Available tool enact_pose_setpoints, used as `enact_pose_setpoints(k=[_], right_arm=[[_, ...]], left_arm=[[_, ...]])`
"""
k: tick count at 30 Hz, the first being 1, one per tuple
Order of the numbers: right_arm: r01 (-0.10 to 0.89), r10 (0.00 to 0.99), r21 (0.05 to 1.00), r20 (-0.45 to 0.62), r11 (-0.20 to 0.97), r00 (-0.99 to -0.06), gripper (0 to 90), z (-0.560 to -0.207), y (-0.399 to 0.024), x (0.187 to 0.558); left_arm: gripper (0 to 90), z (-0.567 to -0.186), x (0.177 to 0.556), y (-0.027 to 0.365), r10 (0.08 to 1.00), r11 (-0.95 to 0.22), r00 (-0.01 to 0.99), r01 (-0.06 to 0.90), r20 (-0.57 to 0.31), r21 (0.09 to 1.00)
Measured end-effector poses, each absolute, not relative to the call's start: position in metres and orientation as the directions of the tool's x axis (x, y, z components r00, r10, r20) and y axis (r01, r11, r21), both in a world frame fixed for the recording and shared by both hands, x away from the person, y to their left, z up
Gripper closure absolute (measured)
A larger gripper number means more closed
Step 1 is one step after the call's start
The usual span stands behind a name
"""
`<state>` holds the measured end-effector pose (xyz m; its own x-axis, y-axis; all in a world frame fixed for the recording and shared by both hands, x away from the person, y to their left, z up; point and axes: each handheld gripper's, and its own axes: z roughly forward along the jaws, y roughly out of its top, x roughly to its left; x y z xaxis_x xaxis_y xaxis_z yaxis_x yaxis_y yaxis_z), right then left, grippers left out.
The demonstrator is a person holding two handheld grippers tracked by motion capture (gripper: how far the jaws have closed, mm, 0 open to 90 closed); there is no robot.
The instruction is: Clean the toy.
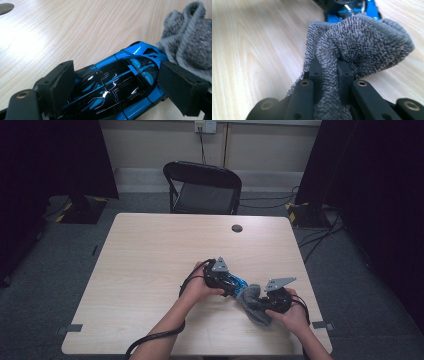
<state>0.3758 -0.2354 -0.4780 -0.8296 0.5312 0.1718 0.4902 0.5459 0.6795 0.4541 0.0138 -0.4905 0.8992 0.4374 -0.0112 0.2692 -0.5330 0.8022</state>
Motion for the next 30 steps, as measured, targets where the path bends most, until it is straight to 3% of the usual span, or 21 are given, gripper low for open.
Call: enact_pose_setpoints(k=[17, 30], right_arm=[[0.445, 0.441, 0.700, 0.204, 0.558, -0.874, 78.2, -0.468, -0.220, 0.370], [0.491, 0.522, 0.737, 0.220, 0.465, -0.824, 78.0, -0.444, -0.259, 0.388]], left_arm=[[14.3, -0.490, 0.454, 0.013, 0.436, -0.543, 0.900, 0.271, -0.009, 0.795], [15.1, -0.488, 0.457, 0.013, 0.417, -0.557, 0.909, 0.262, -0.007, 0.788]])
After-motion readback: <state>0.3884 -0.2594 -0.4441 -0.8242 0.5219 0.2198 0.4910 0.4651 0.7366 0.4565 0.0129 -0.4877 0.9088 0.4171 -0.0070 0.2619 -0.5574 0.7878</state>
